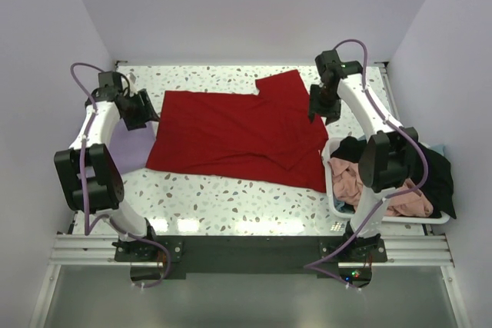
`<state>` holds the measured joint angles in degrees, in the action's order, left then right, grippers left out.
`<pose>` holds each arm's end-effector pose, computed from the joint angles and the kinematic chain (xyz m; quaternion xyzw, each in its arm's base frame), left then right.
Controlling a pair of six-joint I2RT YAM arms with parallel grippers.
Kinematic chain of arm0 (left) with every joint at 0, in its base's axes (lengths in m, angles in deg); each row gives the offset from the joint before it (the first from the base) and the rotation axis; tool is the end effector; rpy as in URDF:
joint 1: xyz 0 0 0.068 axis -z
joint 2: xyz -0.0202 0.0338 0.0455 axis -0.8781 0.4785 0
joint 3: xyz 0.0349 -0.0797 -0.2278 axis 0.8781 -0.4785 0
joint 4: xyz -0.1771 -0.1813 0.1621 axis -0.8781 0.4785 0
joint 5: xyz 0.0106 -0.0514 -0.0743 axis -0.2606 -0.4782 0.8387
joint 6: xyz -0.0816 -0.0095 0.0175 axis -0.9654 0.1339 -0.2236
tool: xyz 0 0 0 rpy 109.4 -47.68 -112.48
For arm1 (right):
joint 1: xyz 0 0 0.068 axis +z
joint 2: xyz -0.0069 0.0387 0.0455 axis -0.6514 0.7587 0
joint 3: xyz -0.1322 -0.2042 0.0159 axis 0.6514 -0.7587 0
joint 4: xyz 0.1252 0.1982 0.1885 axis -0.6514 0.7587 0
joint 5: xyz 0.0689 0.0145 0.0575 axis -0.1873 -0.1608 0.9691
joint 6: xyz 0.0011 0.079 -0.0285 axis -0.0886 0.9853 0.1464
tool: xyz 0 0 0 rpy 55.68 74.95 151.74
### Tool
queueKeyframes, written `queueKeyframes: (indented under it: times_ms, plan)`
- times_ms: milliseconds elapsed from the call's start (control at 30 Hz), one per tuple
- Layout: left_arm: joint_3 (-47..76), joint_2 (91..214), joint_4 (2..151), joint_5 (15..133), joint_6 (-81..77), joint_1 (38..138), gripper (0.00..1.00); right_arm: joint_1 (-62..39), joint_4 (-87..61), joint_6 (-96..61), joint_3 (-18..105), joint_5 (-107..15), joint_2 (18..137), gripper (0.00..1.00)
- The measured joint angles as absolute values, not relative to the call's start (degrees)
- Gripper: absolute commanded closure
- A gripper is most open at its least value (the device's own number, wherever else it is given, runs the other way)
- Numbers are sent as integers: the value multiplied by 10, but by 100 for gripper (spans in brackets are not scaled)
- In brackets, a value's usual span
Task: Fold and stack the t-shirts
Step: Fold the tshirt
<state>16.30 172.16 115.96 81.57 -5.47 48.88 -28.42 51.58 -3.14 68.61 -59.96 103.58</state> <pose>0.4003 0.0684 0.1743 -0.1952 0.9346 -0.1394 0.2626 0.4187 0.0824 0.2225 0.0837 0.9830 -0.0083 0.1631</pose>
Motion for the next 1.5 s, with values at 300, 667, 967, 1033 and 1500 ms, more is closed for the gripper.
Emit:
queueKeyframes:
  times_ms: [300,667,967,1033,1500]
  plan:
    - [91,1669,1115,820,-63,503,39,-266,485,-25,654,-556,1009,45]
    - [-72,1642,1049,857,-101,563,39,-148,402,41,418,-489,953,57]
    - [-126,1648,997,862,-104,562,39,-149,349,60,362,-480,953,57]
    - [-127,1653,990,865,-104,562,39,-149,336,62,359,-479,955,57]
    - [-126,1657,977,870,-99,562,39,-149,305,65,370,-481,1026,66]
